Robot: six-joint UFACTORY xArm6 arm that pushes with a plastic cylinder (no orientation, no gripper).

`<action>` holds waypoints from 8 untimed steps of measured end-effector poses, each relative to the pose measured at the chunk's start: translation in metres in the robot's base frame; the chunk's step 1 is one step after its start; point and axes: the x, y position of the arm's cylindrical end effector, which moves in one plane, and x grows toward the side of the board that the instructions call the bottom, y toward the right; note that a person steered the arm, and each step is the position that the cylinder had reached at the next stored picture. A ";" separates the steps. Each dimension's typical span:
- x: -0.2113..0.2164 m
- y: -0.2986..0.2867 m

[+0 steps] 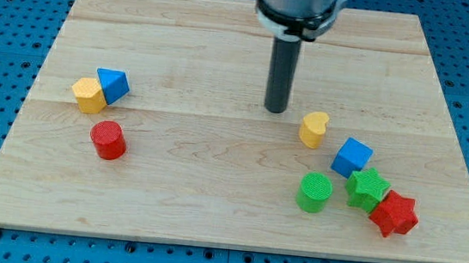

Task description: Move the blue triangle yellow hexagon and the red circle into the group of blocks

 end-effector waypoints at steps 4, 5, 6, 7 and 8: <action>-0.103 -0.206; -0.060 -0.302; -0.026 -0.230; 0.004 -0.189; -0.049 -0.227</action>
